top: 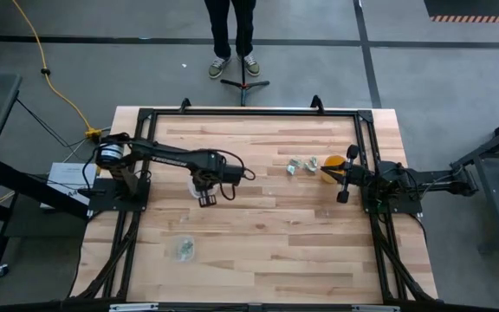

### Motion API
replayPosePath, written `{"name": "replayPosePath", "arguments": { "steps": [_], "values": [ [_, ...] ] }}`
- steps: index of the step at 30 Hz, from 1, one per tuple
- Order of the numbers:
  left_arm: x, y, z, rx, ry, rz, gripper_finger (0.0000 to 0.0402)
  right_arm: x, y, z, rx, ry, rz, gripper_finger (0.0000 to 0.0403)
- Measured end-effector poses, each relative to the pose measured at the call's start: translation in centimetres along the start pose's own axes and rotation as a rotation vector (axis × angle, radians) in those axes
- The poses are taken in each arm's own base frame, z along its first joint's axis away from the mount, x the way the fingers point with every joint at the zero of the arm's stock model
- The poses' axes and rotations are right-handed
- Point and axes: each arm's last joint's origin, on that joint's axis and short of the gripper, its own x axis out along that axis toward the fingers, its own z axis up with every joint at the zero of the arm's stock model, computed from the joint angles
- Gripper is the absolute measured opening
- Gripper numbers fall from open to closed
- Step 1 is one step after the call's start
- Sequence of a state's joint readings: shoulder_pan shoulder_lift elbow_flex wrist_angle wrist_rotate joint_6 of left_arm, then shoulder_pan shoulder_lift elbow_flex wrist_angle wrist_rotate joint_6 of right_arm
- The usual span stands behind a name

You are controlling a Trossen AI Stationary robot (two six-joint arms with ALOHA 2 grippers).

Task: Pick and place Stevia / Truvia into bins
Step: Put the stevia packet in the top transparent container

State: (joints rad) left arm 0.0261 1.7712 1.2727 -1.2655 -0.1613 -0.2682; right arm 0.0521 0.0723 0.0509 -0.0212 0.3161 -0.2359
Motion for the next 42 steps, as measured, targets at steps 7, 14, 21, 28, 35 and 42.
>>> {"name": "replayPosePath", "arguments": {
  "steps": [7, 14, 21, 28, 35, 42],
  "values": [
    [-0.2, 0.6, 0.1, -0.041, 0.004, 0.011, 0.0157, 0.0, 0.0, 0.0, 0.003, 0.000, 0.000, 0.0007],
    [-1.5, 3.0, 1.3, -0.026, -0.041, -0.019, 0.0281, 0.0, 0.0, 0.0, 0.010, -0.001, 0.001, 0.0007],
    [-1.5, 7.6, 3.5, -0.011, -0.202, -0.036, 0.0322, 0.0, 0.0, 0.0, 0.027, 0.001, 0.001, 0.0007],
    [1.0, 10.0, 4.9, 0.071, -0.314, -0.042, 0.0302, 0.0, 0.0, 0.0, 0.026, 0.005, 0.002, 0.0007],
    [3.3, 9.8, 5.7, 0.229, -0.321, -0.028, 0.0279, 0.0, 0.0, -0.1, 0.024, 0.008, 0.002, 0.0007],
    [5.5, 9.3, 6.6, 0.309, -0.279, -0.058, 0.0263, 0.0, 0.0, -0.1, 0.022, 0.013, 0.003, 0.0007]
  ]
}}
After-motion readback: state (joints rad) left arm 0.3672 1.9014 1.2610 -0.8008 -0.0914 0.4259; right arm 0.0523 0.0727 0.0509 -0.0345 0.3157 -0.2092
